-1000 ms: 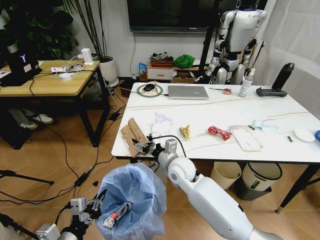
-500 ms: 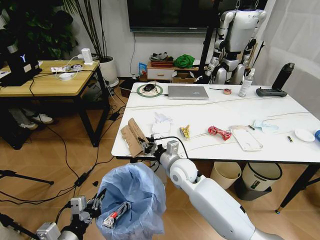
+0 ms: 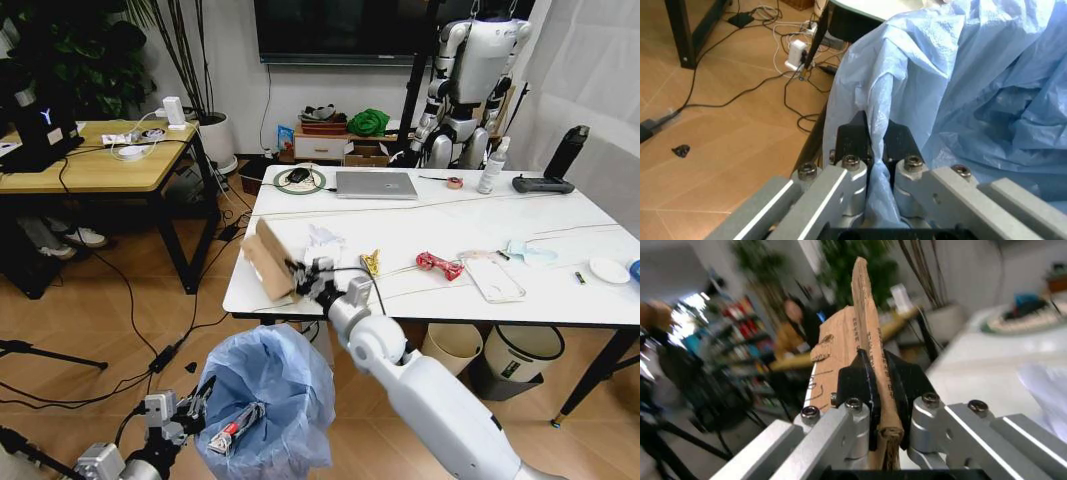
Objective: Pick up the trash bin and place the trash from the table into it.
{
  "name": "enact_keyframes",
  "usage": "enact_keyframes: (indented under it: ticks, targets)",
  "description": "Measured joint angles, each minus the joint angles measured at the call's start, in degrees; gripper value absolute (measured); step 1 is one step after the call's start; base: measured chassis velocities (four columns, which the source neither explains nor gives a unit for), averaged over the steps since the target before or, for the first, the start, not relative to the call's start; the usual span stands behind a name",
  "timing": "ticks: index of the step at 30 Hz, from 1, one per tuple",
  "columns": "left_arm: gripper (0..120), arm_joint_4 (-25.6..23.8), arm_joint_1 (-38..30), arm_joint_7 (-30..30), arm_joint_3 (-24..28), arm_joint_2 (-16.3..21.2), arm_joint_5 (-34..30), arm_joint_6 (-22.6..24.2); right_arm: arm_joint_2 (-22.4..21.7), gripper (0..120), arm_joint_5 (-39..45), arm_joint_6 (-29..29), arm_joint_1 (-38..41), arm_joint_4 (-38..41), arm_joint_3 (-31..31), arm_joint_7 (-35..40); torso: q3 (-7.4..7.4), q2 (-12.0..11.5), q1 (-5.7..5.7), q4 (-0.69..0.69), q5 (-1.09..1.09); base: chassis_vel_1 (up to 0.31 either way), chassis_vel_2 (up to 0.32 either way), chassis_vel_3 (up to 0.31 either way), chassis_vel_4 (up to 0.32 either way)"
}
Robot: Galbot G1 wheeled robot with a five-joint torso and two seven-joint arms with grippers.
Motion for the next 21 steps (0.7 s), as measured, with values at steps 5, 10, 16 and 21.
enact_keyframes:
  ticks: [5, 10, 16, 21]
  targets:
    - [0, 0.1, 0.0, 0.0, 0.0, 0.2, -0.3, 0.0, -2.6, 3, 2.7, 5.7, -1.7, 5.7, -0.7, -3.3, 0.00, 0.0, 0.00, 0.00, 0.00, 0.000, 0.000, 0.000, 0.000]
    - [0, -0.1, 0.6, -0.2, -0.6, 0.7, -0.9, 0.0, -9.0, 3, 4.8, 11.1, -6.6, 12.2, -6.6, -9.3, -0.01, 0.0, -0.01, 0.01, 0.00, 0.000, 0.000, 0.000, 0.000]
    - [0, -0.7, 0.6, -0.6, -1.3, 0.5, -1.4, 0.1, -14.2, 3, 1.1, 13.3, -11.4, 15.5, -12.3, -11.2, 0.00, 0.0, -0.01, 0.00, 0.00, 0.000, 0.000, 0.000, 0.000]
    - [0, -0.8, 0.2, -0.8, -1.8, 0.5, -2.0, 0.2, -17.1, 3, -0.9, 14.1, -14.0, 17.5, -14.7, -11.9, -0.01, 0.0, -0.01, 0.00, 0.00, 0.000, 0.000, 0.000, 0.000]
